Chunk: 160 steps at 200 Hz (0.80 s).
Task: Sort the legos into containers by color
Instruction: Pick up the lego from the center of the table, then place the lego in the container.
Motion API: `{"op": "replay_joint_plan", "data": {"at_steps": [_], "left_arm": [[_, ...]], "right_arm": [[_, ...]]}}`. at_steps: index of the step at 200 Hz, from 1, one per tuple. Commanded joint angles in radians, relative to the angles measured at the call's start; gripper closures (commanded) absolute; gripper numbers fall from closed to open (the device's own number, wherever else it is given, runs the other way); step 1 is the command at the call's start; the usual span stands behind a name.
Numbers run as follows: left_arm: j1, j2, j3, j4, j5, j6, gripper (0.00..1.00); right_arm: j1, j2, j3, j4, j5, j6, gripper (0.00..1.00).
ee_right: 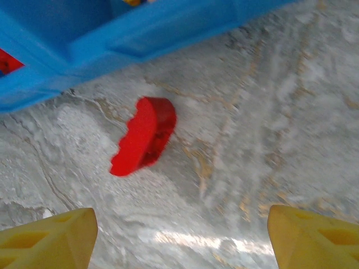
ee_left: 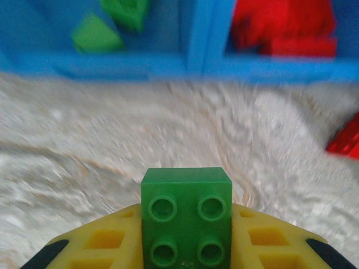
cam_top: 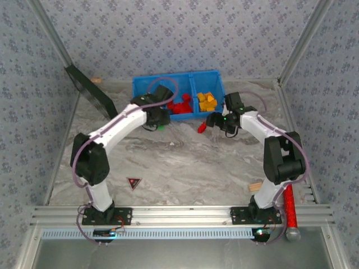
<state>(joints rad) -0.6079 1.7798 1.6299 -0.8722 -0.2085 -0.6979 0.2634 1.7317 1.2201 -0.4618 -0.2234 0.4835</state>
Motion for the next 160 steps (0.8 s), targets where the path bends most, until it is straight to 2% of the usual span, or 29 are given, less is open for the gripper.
{"op": "replay_joint_plan", "data": {"at_steps": [1, 40, 78, 118, 160], "left_arm": [[0.055, -0.022, 0.070, -0.024, -0.062, 0.105, 0.79], [0.175, 0.024, 0.119, 0.045, -0.069, 0.193, 0.79], [0.257, 0.133, 0.177, 0.106, -0.025, 0.210, 0.80], [0.282, 0.311, 0.314, 0.117, 0.020, 0.232, 0.80], [0.296, 0.535, 0.585, 0.038, 0.047, 0.225, 0.80]], "right_arm": [[0.032, 0.059, 0.083, -0.017, 0.056, 0.039, 0.18], [0.094, 0.115, 0.166, -0.075, 0.113, 0.038, 0.15], [0.129, 0.157, 0.227, -0.109, 0.149, 0.043, 0.14], [0.164, 0.208, 0.300, -0.184, 0.219, 0.041, 0.13], [0.184, 0.243, 0.317, -0.207, 0.292, 0.063, 0.14]]}}
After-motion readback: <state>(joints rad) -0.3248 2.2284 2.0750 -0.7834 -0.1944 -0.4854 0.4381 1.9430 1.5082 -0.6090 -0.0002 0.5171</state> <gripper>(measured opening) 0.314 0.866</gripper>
